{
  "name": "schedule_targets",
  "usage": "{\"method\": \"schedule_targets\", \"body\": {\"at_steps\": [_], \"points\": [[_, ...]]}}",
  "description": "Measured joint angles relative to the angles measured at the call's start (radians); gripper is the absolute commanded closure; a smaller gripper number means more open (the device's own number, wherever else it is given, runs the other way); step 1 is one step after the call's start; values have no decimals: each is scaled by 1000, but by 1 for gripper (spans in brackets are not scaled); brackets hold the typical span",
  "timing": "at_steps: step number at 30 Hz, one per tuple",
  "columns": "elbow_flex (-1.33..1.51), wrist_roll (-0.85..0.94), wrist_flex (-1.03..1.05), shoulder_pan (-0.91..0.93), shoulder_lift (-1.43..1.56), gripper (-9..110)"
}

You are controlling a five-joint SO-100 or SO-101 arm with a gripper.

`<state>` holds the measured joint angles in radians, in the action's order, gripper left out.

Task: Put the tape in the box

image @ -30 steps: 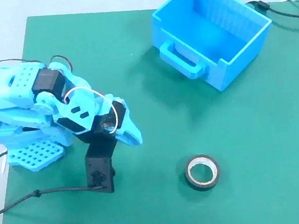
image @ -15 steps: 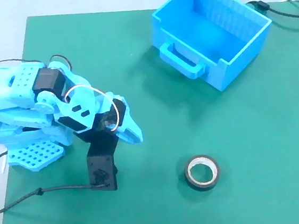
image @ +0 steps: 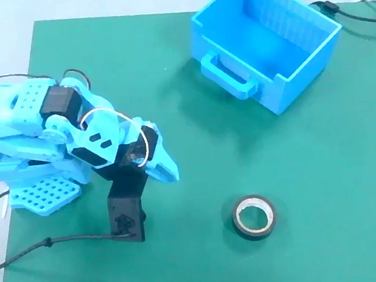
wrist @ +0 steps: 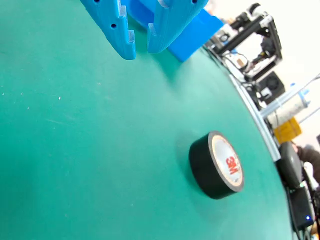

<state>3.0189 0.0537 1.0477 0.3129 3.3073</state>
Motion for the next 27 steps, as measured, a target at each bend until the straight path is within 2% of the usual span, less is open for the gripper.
{"method": "schedule_targets", "body": {"at_steps": [7,14,19,27], "points": [[-127,21,0,2,-37,102],[-483,21,23,52,-373,102],[-755,21,63,160,-565,101],[-1072,21,206,232,-836,99]]}}
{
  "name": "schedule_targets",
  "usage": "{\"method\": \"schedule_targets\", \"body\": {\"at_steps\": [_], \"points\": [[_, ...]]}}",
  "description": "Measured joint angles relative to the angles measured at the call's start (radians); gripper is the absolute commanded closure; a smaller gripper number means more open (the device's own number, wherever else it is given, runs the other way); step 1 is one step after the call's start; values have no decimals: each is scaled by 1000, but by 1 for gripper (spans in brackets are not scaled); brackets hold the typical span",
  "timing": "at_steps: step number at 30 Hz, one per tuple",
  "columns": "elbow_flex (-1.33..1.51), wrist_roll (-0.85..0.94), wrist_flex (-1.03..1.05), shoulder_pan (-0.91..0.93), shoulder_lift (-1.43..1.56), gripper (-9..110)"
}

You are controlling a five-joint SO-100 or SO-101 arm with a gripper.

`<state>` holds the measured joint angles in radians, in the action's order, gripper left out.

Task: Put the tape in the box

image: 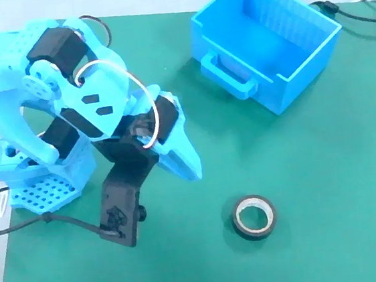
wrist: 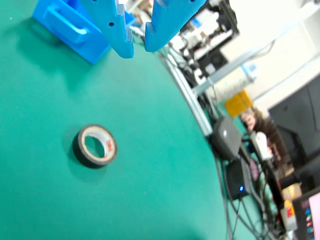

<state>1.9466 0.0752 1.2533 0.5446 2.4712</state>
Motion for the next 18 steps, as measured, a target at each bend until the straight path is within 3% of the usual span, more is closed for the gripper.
{"method": "schedule_targets", "body": {"at_steps": [18], "points": [[-298,0,192,-12,-571,86]]}}
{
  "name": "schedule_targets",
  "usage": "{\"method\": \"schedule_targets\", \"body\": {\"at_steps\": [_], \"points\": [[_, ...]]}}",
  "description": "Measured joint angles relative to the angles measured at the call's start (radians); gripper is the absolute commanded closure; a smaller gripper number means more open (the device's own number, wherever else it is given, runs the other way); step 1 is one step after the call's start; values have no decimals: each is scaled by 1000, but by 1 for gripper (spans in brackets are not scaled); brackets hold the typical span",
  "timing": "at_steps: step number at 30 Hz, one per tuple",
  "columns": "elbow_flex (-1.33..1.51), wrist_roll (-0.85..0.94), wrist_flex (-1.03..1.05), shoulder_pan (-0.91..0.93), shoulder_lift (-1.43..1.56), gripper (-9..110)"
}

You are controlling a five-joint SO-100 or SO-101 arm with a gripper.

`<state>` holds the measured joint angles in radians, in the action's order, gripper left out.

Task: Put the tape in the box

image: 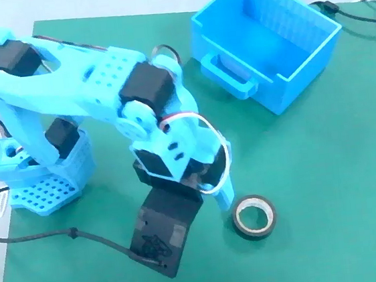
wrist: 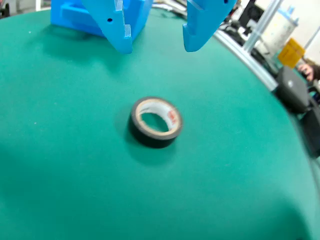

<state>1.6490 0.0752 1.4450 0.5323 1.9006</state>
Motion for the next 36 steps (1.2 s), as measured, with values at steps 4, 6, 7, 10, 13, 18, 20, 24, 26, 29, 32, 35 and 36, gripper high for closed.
{"method": "schedule_targets", "body": {"at_steps": [4,6,7,10,13,18,20,24,26,29,32,35,36], "points": [[0,0,0,-34,-94,82],[0,-3,0,-38,-130,82],[0,-3,-6,-38,-149,82],[0,-3,-17,-54,-190,82],[0,-3,-38,-61,-239,82],[0,-3,-74,-87,-325,82],[-2,-3,-89,-117,-344,82],[0,-3,-121,-144,-397,82],[0,-3,-141,-158,-423,82],[-9,-3,-170,-178,-466,82],[-23,-3,-195,-183,-500,82],[-37,3,-199,-178,-525,82],[-37,3,-199,-176,-537,82]]}}
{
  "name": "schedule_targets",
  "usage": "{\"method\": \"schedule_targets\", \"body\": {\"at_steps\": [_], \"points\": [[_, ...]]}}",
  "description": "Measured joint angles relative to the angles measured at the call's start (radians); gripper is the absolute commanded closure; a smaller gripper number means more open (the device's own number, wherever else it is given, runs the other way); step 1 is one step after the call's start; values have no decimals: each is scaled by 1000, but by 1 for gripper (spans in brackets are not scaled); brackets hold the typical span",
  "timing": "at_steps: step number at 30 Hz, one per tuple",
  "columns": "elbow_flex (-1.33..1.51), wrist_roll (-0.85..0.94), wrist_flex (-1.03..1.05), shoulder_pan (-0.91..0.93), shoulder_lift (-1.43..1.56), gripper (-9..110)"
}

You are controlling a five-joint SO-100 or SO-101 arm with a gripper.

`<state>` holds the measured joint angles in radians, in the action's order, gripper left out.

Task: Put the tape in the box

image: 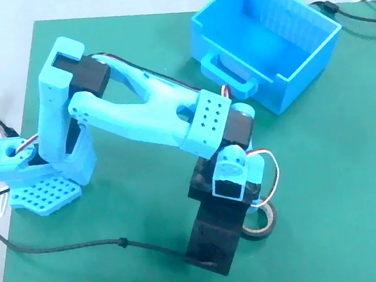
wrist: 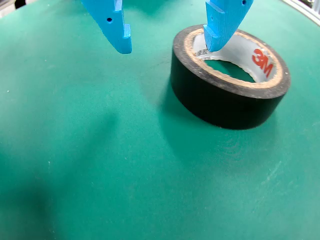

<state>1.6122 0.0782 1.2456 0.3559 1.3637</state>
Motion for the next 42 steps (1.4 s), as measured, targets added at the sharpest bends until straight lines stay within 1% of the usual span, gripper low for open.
{"method": "schedule_targets", "body": {"at_steps": [12,29,38,40,42], "points": [[0,0,-15,-3,-35,82],[0,66,-34,12,-58,82],[0,67,-34,12,-60,83],[0,67,-34,12,-60,85],[0,67,-34,12,-60,90]]}}
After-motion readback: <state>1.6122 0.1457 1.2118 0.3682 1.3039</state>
